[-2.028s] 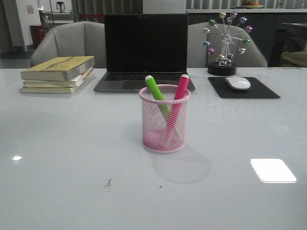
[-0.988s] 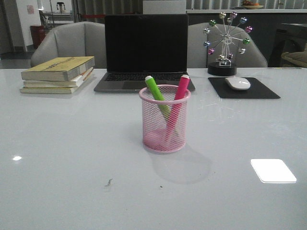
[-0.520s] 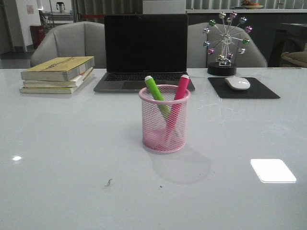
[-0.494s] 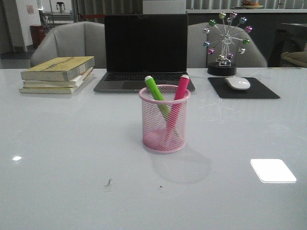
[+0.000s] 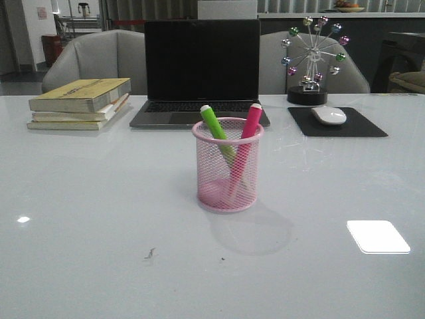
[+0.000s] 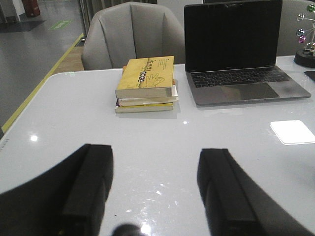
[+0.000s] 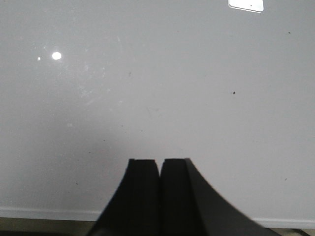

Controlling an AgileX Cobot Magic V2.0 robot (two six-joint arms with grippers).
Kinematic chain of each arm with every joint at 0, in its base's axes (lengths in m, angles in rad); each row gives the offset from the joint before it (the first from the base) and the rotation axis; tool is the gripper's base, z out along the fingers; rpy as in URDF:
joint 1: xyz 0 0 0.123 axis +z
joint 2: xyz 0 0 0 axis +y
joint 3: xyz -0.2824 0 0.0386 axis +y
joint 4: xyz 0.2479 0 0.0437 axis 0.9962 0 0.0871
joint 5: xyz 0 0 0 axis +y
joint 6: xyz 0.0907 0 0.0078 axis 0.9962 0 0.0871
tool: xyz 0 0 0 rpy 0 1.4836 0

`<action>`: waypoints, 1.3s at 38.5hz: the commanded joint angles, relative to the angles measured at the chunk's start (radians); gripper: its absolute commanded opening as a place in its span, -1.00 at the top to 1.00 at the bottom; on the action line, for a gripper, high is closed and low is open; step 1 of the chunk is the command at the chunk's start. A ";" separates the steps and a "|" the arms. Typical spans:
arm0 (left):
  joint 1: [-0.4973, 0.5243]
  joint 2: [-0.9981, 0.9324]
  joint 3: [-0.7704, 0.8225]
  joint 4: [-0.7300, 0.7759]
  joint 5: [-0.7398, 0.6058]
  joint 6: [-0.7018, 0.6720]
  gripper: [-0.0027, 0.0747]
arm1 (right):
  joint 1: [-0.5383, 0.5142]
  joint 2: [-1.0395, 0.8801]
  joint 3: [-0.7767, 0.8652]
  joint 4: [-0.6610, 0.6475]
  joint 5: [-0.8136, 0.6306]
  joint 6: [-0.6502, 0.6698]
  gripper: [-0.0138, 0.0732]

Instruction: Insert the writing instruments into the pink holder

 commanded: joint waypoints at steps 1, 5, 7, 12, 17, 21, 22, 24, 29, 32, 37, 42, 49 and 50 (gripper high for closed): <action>-0.010 0.004 -0.028 -0.024 -0.070 -0.001 -0.19 | -0.005 -0.004 -0.028 -0.021 -0.062 -0.009 0.55; -0.010 0.004 -0.028 -0.024 -0.070 -0.001 -0.19 | -0.005 -0.004 -0.028 -0.021 -0.062 -0.009 0.55; -0.010 0.004 -0.028 -0.024 -0.070 -0.001 -0.19 | -0.005 -0.004 -0.028 -0.021 -0.062 -0.009 0.55; -0.010 0.004 -0.027 -0.024 -0.070 -0.001 -0.19 | -0.005 -0.004 -0.028 -0.021 -0.062 -0.009 0.55; -0.010 0.004 -0.027 -0.024 -0.070 -0.001 -0.19 | -0.005 -0.004 -0.028 -0.021 -0.062 -0.009 0.55; -0.010 0.004 -0.027 -0.024 -0.070 -0.001 -0.19 | -0.005 -0.007 -0.028 -0.022 -0.066 -0.009 0.55; -0.010 0.004 -0.027 -0.024 -0.070 -0.001 -0.19 | -0.005 -0.011 -0.028 -0.022 -0.066 -0.009 0.55; -0.010 0.004 -0.027 -0.024 -0.070 -0.001 -0.19 | -0.004 -0.023 -0.028 -0.022 -0.062 -0.009 0.55; -0.010 0.004 -0.027 -0.024 -0.070 -0.001 -0.19 | 0.022 -0.074 -0.028 -0.021 -0.066 -0.009 0.55; -0.010 0.004 -0.027 -0.024 -0.070 -0.001 -0.19 | 0.055 -0.115 -0.028 -0.014 -0.093 -0.009 0.55; -0.010 0.004 -0.027 -0.024 -0.070 -0.001 -0.19 | 0.114 -0.205 -0.028 0.009 -0.180 -0.008 0.55; -0.010 0.004 -0.027 -0.024 -0.070 -0.001 -0.19 | 0.128 -0.279 -0.028 0.025 -0.246 -0.008 0.55; -0.010 0.004 -0.027 -0.024 -0.070 -0.001 -0.19 | 0.126 -0.294 -0.028 0.046 -0.239 -0.008 0.55; -0.010 0.004 -0.027 -0.024 -0.070 -0.001 -0.19 | 0.126 -0.294 -0.028 0.051 -0.239 -0.008 0.55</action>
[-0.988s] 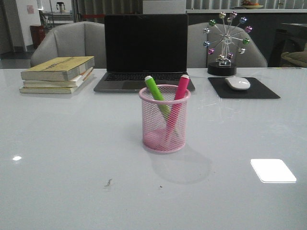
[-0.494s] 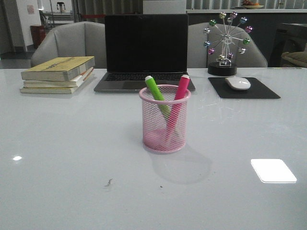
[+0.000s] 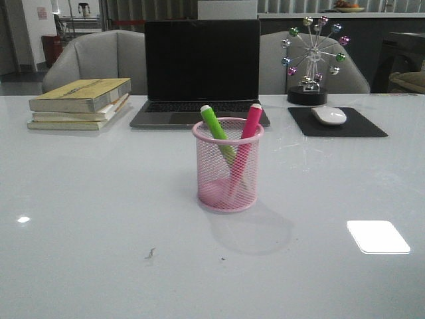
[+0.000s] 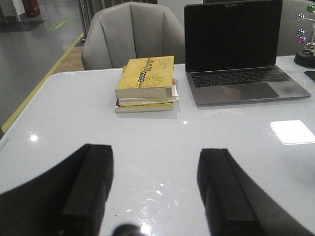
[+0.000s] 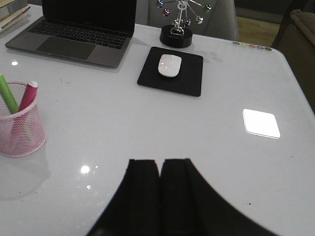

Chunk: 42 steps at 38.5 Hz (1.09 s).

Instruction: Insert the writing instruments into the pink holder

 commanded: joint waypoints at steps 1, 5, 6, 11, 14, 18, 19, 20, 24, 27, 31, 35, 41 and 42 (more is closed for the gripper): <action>-0.010 0.004 -0.027 -0.024 -0.070 -0.001 -0.19 | 0.000 0.007 -0.028 0.008 -0.082 -0.008 0.55; -0.010 0.004 -0.027 -0.024 -0.070 -0.001 -0.19 | 0.000 0.007 -0.007 0.021 -0.122 -0.008 0.55; -0.010 0.004 -0.027 -0.024 -0.070 -0.001 -0.19 | 0.000 0.007 0.007 0.024 -0.148 -0.008 0.55; -0.010 0.004 -0.027 -0.024 -0.070 -0.001 -0.19 | -0.002 0.005 0.094 0.081 -0.308 -0.008 0.55; -0.010 0.004 -0.027 -0.024 -0.070 -0.001 -0.19 | -0.002 0.005 0.147 0.107 -0.377 -0.008 0.55; -0.010 0.004 -0.027 -0.024 -0.070 -0.001 -0.19 | -0.002 -0.005 0.209 0.109 -0.457 -0.008 0.55; -0.010 0.004 -0.027 -0.024 -0.070 -0.001 -0.19 | -0.002 -0.020 0.222 0.112 -0.472 -0.008 0.55; -0.010 0.004 -0.027 -0.024 -0.070 -0.001 -0.19 | -0.002 -0.044 0.239 0.115 -0.482 -0.008 0.55; -0.010 0.004 -0.027 -0.024 -0.070 -0.001 -0.19 | -0.003 -0.168 0.304 0.121 -0.487 -0.008 0.55; -0.010 0.004 -0.027 -0.024 -0.070 -0.001 -0.19 | -0.013 -0.263 0.361 0.124 -0.482 -0.008 0.55; -0.010 0.004 -0.027 -0.024 -0.070 -0.001 -0.19 | -0.051 -0.350 0.449 0.154 -0.484 -0.008 0.55; -0.010 0.004 -0.027 -0.024 -0.070 -0.001 -0.19 | -0.097 -0.407 0.540 0.189 -0.505 -0.008 0.55; -0.010 0.004 -0.027 -0.024 -0.070 -0.001 -0.19 | -0.094 -0.419 0.590 0.198 -0.497 -0.009 0.55; -0.010 0.004 -0.027 -0.024 -0.068 -0.001 -0.19 | -0.090 -0.419 0.590 0.197 -0.492 -0.009 0.55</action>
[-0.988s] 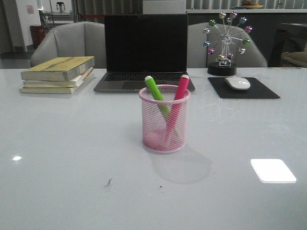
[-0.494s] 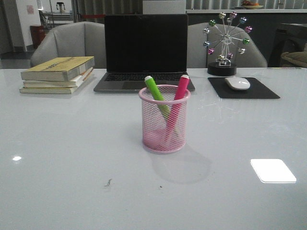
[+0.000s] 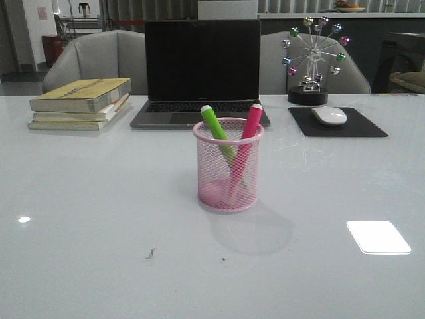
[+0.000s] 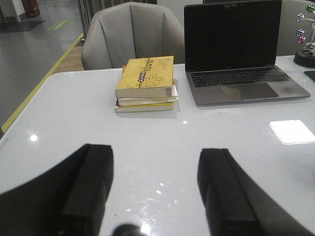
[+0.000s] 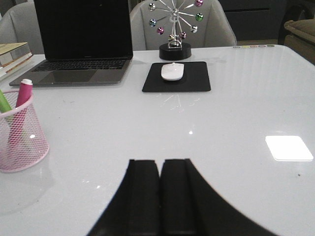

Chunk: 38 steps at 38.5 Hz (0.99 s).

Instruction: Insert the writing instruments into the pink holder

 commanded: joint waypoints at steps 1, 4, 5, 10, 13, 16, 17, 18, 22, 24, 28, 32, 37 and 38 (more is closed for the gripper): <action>-0.010 0.004 -0.027 -0.024 -0.068 -0.001 -0.19 | 0.008 -0.021 0.002 0.006 -0.078 -0.010 0.55; -0.010 0.004 -0.027 -0.024 -0.068 -0.001 -0.19 | 0.017 -0.021 0.002 0.006 -0.061 -0.015 0.55; -0.010 0.004 -0.027 -0.024 -0.068 -0.001 -0.19 | 0.019 -0.021 0.002 0.006 -0.058 -0.015 0.55; -0.010 0.004 -0.027 -0.024 -0.068 -0.001 -0.19 | 0.019 -0.021 0.002 0.006 -0.044 -0.015 0.55; -0.010 0.004 -0.027 -0.024 -0.068 -0.001 -0.19 | 0.019 -0.021 0.002 0.006 -0.041 -0.015 0.55; -0.010 0.004 -0.027 -0.024 -0.068 -0.001 -0.19 | 0.019 -0.021 0.002 0.006 -0.041 -0.015 0.55; -0.010 0.004 -0.027 -0.024 -0.068 -0.001 -0.19 | 0.019 -0.021 0.002 0.006 -0.041 -0.015 0.55; -0.010 0.004 -0.027 -0.024 -0.068 -0.001 -0.19 | 0.019 -0.021 0.002 0.006 -0.041 -0.015 0.55; -0.010 0.004 -0.027 -0.024 -0.068 -0.001 -0.19 | 0.019 -0.021 0.002 0.006 -0.041 -0.015 0.55; -0.010 0.004 -0.027 -0.024 -0.068 -0.001 -0.19 | 0.019 -0.021 0.002 0.006 -0.041 -0.015 0.55; -0.010 0.004 -0.027 -0.024 -0.068 -0.001 -0.19 | 0.019 -0.021 0.002 0.006 -0.041 -0.015 0.55; -0.010 0.004 -0.027 -0.024 -0.068 -0.001 -0.19 | 0.019 -0.021 0.002 0.006 -0.041 -0.015 0.55; -0.010 0.004 -0.027 -0.024 -0.068 -0.001 -0.19 | 0.019 -0.021 0.002 0.006 -0.041 -0.015 0.55; -0.010 0.004 -0.027 -0.024 -0.068 -0.001 -0.19 | 0.019 -0.021 0.002 0.006 -0.041 -0.015 0.55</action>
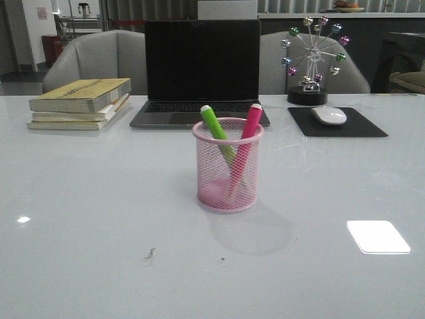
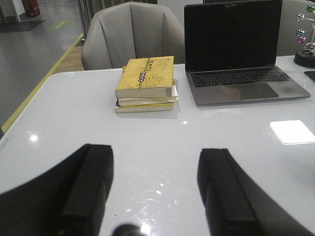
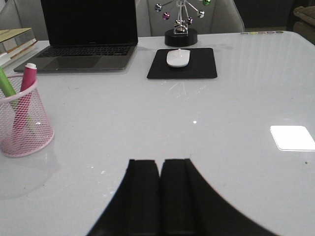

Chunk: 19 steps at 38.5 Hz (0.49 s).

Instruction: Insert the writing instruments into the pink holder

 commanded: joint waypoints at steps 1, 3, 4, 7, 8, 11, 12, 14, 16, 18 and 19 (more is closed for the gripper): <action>-0.010 0.004 -0.028 -0.024 -0.068 -0.001 -0.19 | -0.001 -0.021 0.002 0.002 -0.083 -0.015 0.55; -0.010 0.004 -0.028 -0.024 -0.068 -0.001 -0.19 | -0.001 -0.021 0.002 0.002 -0.083 -0.015 0.55; -0.010 0.004 -0.028 -0.024 -0.068 -0.001 -0.19 | -0.001 -0.021 0.002 0.002 -0.083 -0.015 0.55; -0.010 0.004 -0.028 -0.024 -0.068 -0.001 -0.19 | -0.001 -0.021 0.002 0.002 -0.083 -0.015 0.55; -0.010 0.004 -0.026 -0.024 -0.066 -0.001 -0.19 | -0.001 -0.021 0.002 0.002 -0.083 -0.015 0.55; -0.010 0.004 -0.026 -0.024 -0.066 -0.001 -0.19 | -0.001 -0.021 0.002 0.002 -0.083 -0.015 0.55; -0.010 0.004 -0.024 -0.024 -0.070 -0.001 -0.19 | -0.001 -0.021 0.002 0.002 -0.083 -0.015 0.55; -0.010 0.004 -0.025 -0.022 -0.078 -0.001 -0.19 | -0.001 -0.021 0.002 0.002 -0.083 -0.015 0.55; -0.010 0.004 -0.024 -0.022 -0.078 -0.001 -0.18 | -0.001 -0.021 0.002 0.002 -0.083 -0.015 0.55; -0.010 0.004 -0.024 -0.022 -0.076 -0.001 -0.12 | -0.001 -0.021 0.002 0.002 -0.083 -0.015 0.55; -0.010 0.004 -0.024 -0.022 -0.076 -0.001 -0.07 | -0.001 -0.021 0.002 0.002 -0.083 -0.015 0.55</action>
